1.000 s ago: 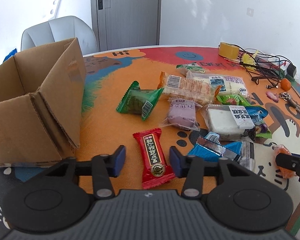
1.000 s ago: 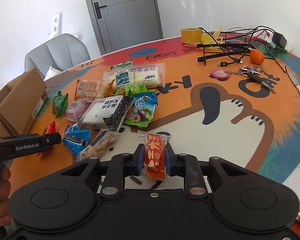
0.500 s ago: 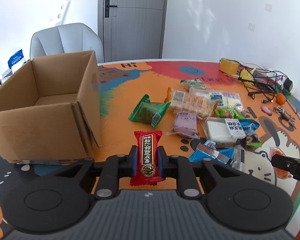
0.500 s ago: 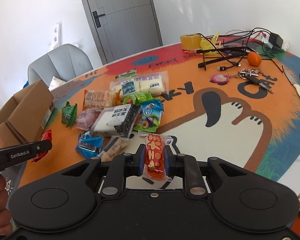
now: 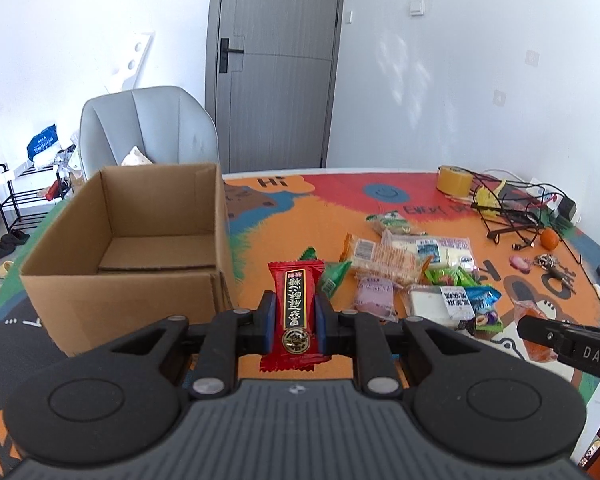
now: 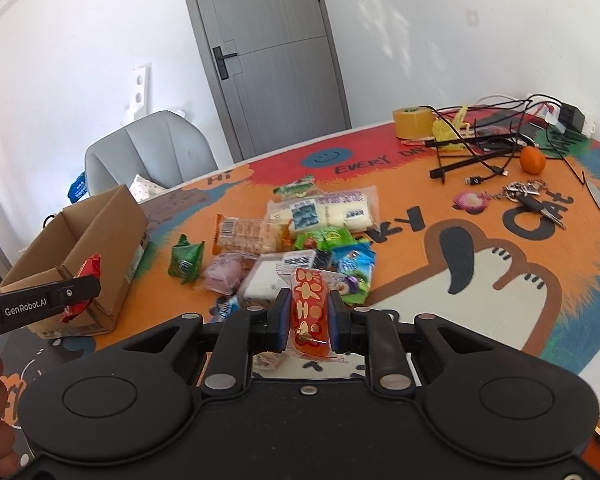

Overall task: Organize snacks
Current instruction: 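Carry both snacks over the cardboard box and open both tools to drop them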

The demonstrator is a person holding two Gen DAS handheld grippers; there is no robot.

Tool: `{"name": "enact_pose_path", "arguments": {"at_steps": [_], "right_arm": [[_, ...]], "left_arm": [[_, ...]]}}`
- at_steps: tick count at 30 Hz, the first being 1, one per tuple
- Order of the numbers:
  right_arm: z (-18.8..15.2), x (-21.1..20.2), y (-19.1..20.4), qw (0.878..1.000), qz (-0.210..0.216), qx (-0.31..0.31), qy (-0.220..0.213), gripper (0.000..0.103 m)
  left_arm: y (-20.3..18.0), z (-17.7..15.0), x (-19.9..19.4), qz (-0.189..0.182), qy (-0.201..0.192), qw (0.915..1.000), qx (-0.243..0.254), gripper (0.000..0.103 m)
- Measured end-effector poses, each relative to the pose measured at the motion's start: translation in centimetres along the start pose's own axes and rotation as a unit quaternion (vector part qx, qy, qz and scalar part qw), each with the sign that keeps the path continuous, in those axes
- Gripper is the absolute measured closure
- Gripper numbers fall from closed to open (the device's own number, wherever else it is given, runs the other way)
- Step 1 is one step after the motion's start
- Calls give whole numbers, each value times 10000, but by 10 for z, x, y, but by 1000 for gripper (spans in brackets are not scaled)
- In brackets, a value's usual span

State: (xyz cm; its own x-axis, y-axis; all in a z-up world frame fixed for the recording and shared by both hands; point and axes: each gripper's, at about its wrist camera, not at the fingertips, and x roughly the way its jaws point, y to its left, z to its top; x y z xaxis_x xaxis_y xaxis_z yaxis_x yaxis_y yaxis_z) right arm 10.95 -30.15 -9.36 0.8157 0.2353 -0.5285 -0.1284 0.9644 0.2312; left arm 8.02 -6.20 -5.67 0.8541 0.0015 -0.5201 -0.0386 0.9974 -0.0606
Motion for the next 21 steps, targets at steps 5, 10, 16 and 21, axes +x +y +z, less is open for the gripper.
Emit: {"name": "enact_pose_path", "arguments": {"at_steps": [5,10,16,21], "right_arm": [[6,1,11,9999,102,-46,-55,83],[12,3,22,9997,202,-85,-87,83],[18,7,39,9992,320,-176,-149,83],[23,12,51,9987,433,-213,-172,83]], "left_arm": [[8,8,-10,45,-180,9998,-60,84],[19,15,-18,114,-348,9992,-141,84],[36,22,-22,265,-483,9981,-272,84],[50,27,-22,400,-551,9971,-354,84]]}}
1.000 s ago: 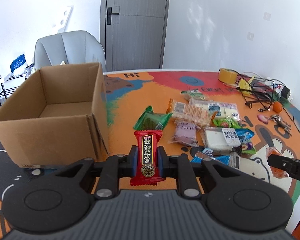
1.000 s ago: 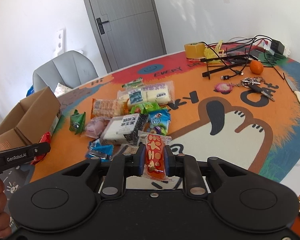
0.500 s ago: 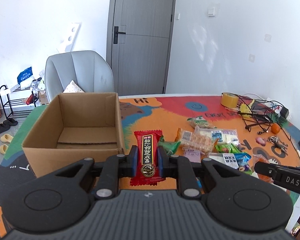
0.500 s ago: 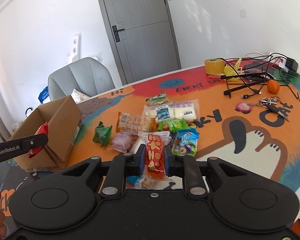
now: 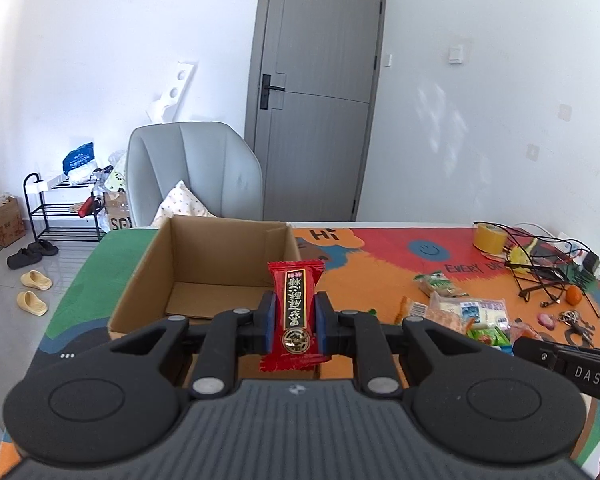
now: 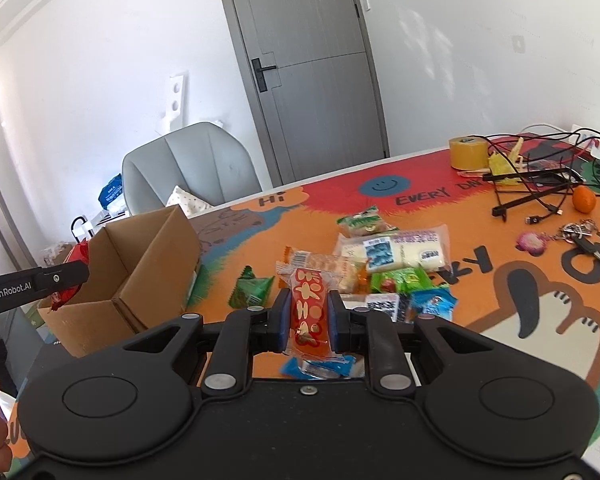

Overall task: Organize snacks
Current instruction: 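Carry both snacks over the cardboard box and open both tools to drop them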

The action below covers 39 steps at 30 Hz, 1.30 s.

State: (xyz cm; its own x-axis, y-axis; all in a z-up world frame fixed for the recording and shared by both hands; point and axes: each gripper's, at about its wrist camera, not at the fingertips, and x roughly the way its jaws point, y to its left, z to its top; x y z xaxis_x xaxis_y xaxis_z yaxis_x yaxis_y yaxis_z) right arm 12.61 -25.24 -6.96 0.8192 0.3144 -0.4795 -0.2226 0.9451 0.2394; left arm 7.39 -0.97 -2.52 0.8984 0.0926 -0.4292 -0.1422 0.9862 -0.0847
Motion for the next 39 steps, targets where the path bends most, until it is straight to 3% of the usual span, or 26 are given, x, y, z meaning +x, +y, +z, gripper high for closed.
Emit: {"name": "enact_pose_path", "arguments": {"at_steps": [9,22,25,30,35,39], "right_arm": [[6,15,25,9996,263,-84,41,83],[19,49,57,9982,566,-182,119,83],[23,55,68,9976,641,-231,120,84],[27,63,83,9965,772,-290,138,83],[33,67,100,9953,893,-372,89,83],[37,71,114,9938,997,-480,92,83]], "left_arm": [[22,10,7,218,-87,9996,-129,84],[61,12,33,598,103,9973,-412,84],[68,14,34,775,88,9961,-410,79],[84,16,22,794,-15,9948,-636,54],[97,16,14,896,-99,9925,-825,45],[105,15,9,1066,-180,9901,-897,29]]}}
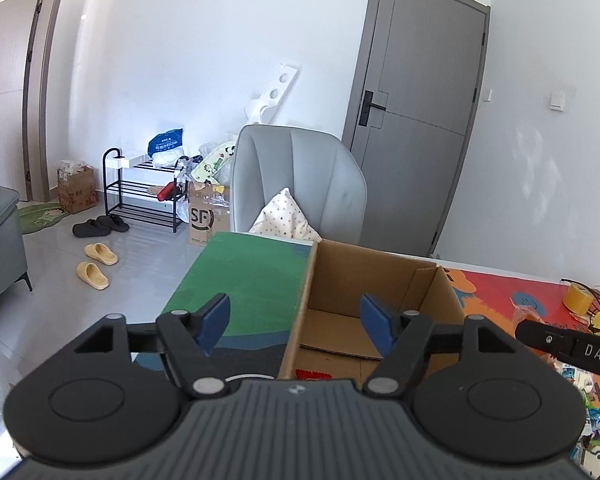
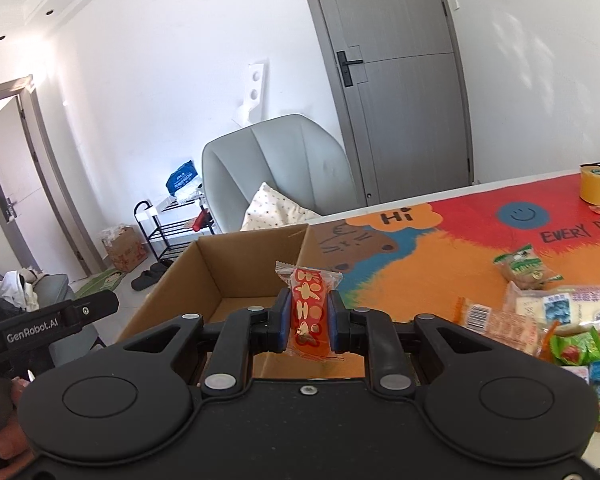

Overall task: Organize snacks
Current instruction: 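Carry both snacks over the cardboard box and open both tools to drop them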

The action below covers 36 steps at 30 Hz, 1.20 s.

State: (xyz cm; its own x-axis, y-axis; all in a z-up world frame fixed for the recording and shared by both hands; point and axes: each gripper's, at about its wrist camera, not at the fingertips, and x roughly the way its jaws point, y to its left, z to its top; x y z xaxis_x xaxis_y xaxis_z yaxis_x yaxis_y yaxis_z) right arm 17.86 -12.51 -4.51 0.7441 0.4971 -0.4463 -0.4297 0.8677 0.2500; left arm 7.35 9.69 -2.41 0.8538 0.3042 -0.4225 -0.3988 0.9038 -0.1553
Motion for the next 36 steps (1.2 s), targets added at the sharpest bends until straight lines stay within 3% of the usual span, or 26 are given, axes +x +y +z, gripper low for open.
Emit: {"name": "enact_pose_path", "arguments": {"at_steps": [8,12,16,18,21,30,36], "right_arm": [[11,17,29,9994,317,-129,-89,81],[10,15,35,9992,276,-234,-179,48],[8,9,24,9998,86,-65,-145,34],[5,3,19,9997,-113,-99,-202,19],[1,-6,13,9989,-319,-197,-282,6],[-15,-20,-8,9978,-646,-148,-44,2],[-21,-34,-22,9975,-698,-71,-51,2]], "left_arm": [[19,0,-2,212,-34,9995,-245,16],[26,-3,-4,207,-65,9991,-365,10],[28,-7,-2,233,-54,9984,-514,6],[26,-8,-1,222,-31,9983,-536,5],[21,-9,-3,177,-40,9985,-524,5],[6,-12,-12,47,-182,9993,-323,5],[-8,-16,-9,-93,11,9996,-257,5]]}}
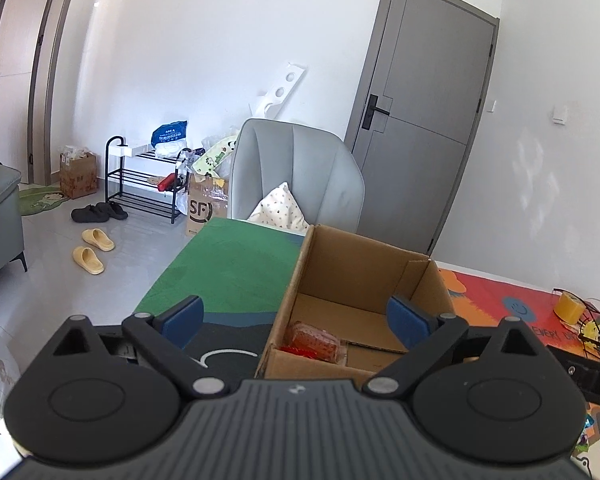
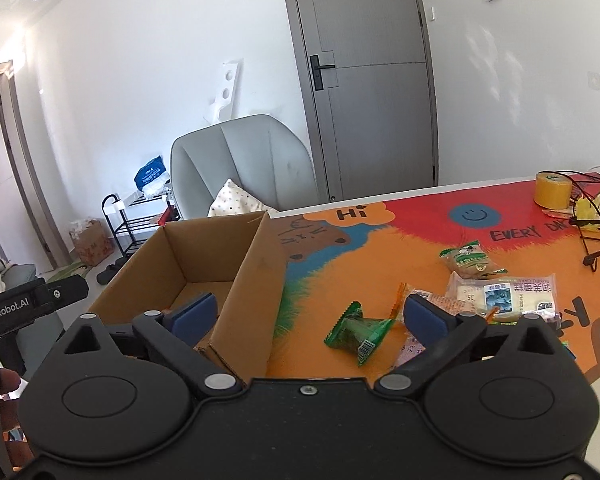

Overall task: Organize snacks
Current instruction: 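Return both tools to the snack pile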

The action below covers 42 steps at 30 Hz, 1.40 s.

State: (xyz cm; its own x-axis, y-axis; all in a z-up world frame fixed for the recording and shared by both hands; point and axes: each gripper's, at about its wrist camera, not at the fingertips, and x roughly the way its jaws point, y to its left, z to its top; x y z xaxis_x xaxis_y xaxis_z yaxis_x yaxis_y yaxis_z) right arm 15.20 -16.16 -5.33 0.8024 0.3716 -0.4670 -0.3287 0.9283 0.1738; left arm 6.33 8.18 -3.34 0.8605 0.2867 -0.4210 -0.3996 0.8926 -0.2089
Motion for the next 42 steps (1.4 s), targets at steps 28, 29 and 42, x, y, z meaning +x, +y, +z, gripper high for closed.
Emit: {"name": "enact_pose_path", "arguments": {"at_steps": [28,29,42], "right_arm": [[-28,-53,-108,9941,-877,637,-60,0],[-29,-54,-112,9935,-926,651,-74,0],[-44,-59,-145,9902,-1131,816,65,0]], "left_arm": [[-92,-39,-11,-619,460,9921,988,5],[-97,-41,-11,-662,482,9915,1010,5],[-137,-67,-6,-1127,771,9823,1279,6]]}}
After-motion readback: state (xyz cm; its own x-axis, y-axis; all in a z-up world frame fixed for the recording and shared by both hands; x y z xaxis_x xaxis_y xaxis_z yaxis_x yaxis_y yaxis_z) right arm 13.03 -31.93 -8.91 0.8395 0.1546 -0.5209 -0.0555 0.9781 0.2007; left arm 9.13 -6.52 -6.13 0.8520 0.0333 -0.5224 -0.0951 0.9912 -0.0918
